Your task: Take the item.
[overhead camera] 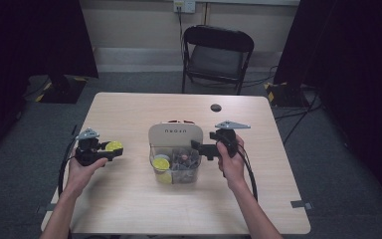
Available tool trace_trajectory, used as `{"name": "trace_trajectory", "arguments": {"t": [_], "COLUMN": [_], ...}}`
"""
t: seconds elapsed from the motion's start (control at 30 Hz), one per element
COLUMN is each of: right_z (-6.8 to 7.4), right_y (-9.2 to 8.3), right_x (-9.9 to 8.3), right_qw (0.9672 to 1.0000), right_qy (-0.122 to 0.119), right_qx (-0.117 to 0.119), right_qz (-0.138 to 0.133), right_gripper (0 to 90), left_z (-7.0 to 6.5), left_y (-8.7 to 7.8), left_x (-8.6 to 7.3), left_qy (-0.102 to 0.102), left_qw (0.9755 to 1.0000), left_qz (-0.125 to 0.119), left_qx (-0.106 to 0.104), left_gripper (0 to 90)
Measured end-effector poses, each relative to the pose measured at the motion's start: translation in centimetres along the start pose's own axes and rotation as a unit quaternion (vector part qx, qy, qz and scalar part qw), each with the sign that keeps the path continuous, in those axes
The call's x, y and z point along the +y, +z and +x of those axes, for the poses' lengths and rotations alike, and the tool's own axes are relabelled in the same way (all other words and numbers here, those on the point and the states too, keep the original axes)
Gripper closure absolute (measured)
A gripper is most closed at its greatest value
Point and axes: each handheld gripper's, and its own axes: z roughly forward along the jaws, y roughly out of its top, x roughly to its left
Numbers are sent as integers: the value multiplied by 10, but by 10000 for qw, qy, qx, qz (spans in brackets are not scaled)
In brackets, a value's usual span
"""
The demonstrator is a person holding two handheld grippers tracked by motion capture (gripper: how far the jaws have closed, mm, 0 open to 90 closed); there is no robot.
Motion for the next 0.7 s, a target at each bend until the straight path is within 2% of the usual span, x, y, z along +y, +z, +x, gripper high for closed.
{"name": "trace_trajectory", "arguments": {"t": [0.23, 0.4, 0.7], "right_z": [0, 1, 2], "right_y": [0, 1, 1], "right_x": [0, 0, 0], "right_qw": [10000, 10000, 10000], "right_qy": [3, 3, -3], "right_qx": [2, 0, -17], "right_qz": [4, 33, 71], "right_gripper": [123, 123, 137], "left_z": [8, 8, 5], "left_y": [10, 17, 22], "left_x": [-11, -15, -17], "left_qy": [-149, -90, -143], "left_qw": [9997, 9994, 9990], "left_qz": [187, 339, 426], "left_qx": [-12, 12, 0], "left_gripper": [388, 388, 388]}}
